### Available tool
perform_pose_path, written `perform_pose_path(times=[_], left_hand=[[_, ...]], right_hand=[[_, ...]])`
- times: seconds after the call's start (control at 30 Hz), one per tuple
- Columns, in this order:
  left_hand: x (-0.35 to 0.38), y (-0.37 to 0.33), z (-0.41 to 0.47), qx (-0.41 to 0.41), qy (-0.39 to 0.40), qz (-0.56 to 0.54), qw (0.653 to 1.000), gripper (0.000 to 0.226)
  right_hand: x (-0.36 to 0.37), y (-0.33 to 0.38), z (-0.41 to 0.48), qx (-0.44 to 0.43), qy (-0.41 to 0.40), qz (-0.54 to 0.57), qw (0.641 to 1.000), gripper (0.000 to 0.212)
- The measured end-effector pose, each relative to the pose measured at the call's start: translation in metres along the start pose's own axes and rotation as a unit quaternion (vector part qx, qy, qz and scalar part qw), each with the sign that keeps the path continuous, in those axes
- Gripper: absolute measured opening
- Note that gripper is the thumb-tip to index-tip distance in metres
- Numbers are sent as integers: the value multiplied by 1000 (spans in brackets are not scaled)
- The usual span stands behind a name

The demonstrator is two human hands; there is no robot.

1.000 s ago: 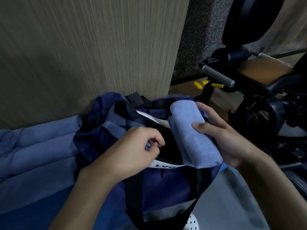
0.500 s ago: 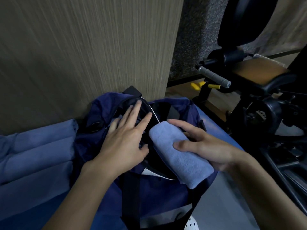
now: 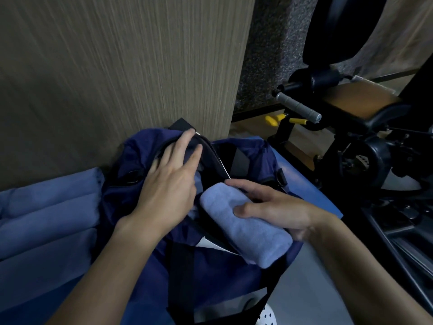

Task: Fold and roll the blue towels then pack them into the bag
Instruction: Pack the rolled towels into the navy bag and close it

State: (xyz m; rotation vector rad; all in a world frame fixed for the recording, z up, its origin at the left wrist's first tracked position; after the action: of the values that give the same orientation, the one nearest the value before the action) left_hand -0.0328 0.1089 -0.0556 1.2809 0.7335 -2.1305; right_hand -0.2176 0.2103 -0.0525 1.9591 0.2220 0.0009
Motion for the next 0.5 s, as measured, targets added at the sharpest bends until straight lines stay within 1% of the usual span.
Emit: perform_pose_path(times=[0.07,0.13,0.17,0.23,0.27,0.33,0.4,0.5], left_hand=[[1,2,2,-2,-17,3,1000,76],[2,3,3,-9,-38,-28,999,76],[1,4,3,-15,-52,-55,997,78],[-1,5,5,-33,-83,-114,989,80],[-2,6,5,-43,-94,-140,985,82],[-3,5,6,-54,-93,-168,980,87],[0,4,4,-54,-76,-168,981,92],[3,5,1,-54,-67,-150,985,95]], right_hand=[[2,0,4,11,-13,7,1000,62],[5,2,7,-14,-47,2,999,69],[5,3,9,-39,-78,10,996,69],[3,5,15,-89,-139,45,985,58],[3,7,19,-101,-163,61,980,52],[4,9,28,-96,-193,91,972,45],[4,9,38,-79,-202,110,970,50],[8,7,54,-82,-208,131,966,47]])
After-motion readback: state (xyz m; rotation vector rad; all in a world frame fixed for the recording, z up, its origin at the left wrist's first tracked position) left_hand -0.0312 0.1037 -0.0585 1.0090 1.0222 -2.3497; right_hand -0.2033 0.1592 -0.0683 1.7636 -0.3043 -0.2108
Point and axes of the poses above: each hand's wrist, its own z-axis towards the middle knuckle, its own x-axis out of the palm, y = z × x, the point moved 1 cm from there along z, towards the middle knuckle, and after that the axes turned 1 degree about -z, right-handed, at the moved point
